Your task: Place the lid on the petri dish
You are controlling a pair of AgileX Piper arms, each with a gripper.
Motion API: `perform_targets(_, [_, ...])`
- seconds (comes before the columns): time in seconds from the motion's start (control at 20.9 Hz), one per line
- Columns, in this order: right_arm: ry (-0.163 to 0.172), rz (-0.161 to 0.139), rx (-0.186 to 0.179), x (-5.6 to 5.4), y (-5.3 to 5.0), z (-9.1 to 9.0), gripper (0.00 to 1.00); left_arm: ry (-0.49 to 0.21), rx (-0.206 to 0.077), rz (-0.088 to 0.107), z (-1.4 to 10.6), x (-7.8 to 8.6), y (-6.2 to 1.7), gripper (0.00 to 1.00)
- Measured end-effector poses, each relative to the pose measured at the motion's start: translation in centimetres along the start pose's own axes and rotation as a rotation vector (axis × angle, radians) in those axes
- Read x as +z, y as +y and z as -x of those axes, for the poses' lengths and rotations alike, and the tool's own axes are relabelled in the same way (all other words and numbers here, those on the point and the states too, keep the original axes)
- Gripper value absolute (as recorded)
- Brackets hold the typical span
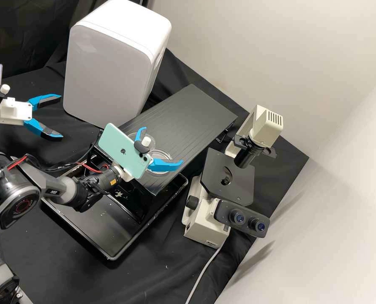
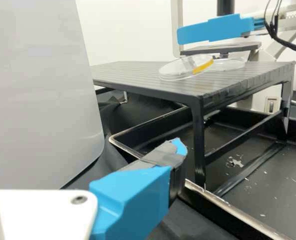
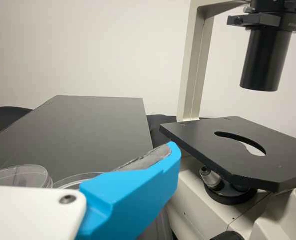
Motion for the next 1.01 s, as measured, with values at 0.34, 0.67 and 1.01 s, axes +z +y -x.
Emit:
perform_targets(0.34, [0.000,0.000,0.000,0.0,0.0,0.0,1.00,-0.004,-0.018,0.003,0.0,0.1,-0.44,1.00])
perform_targets(0.67, [0.057,0.046,-0.012,-1.5,-0.9,0.5,1.00,-0.004,-0.018,0.003,0.0,0.1,-0.44,1.00])
perform_targets(1.01, [0.133,0.144,-0.050,-3.2,-3.1,1.0,1.00,-0.004,-0.018,0.018,0.0,0.1,-0.44,1.00])
